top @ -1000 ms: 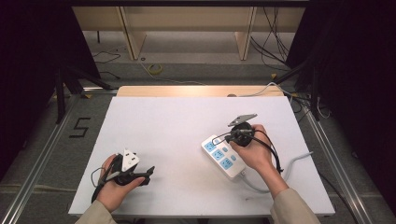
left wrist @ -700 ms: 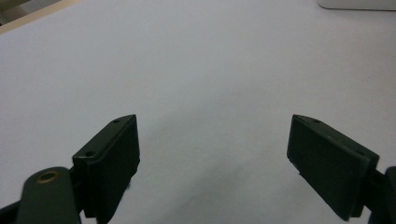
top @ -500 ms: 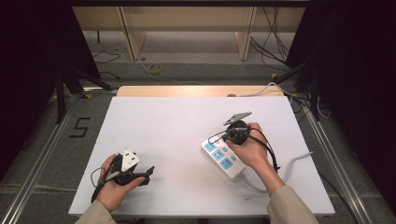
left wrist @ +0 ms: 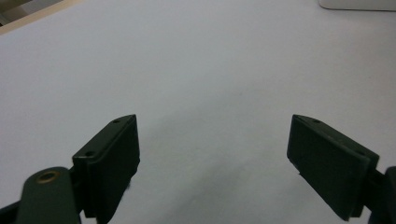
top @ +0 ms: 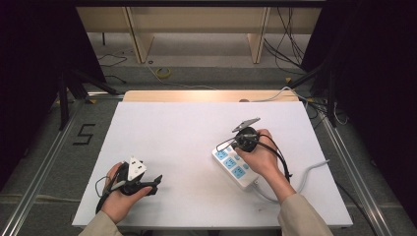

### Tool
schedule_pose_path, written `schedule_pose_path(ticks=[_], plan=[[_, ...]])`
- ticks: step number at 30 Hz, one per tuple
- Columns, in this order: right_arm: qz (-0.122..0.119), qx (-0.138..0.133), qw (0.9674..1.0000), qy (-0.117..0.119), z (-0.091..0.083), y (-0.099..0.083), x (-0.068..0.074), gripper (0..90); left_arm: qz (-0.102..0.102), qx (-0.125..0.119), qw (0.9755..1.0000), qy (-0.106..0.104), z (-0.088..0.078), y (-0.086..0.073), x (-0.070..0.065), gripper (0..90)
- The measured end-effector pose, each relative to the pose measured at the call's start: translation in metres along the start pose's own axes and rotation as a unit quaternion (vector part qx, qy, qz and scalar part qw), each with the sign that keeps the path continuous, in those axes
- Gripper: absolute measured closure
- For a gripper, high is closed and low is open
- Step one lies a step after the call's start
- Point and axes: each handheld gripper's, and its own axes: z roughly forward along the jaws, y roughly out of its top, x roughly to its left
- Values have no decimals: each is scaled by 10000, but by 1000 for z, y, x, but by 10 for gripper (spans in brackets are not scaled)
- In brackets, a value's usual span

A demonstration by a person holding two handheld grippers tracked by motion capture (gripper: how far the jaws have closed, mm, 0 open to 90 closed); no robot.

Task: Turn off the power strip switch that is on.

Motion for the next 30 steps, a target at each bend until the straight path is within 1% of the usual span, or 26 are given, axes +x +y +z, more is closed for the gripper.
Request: schedule_pose_path(ticks=[12,21,30], plan=[[44,97,9999,47,9,2,-1,900,-3,0,10000,-8,0,0,0,168],[89,114,9999,84,15,3,-1,900,-1,-5,10000,-11,0,0,0,168],[96,154,9998,90,21,9,0,900,-1,-6,10000,-14,0,0,0,168]])
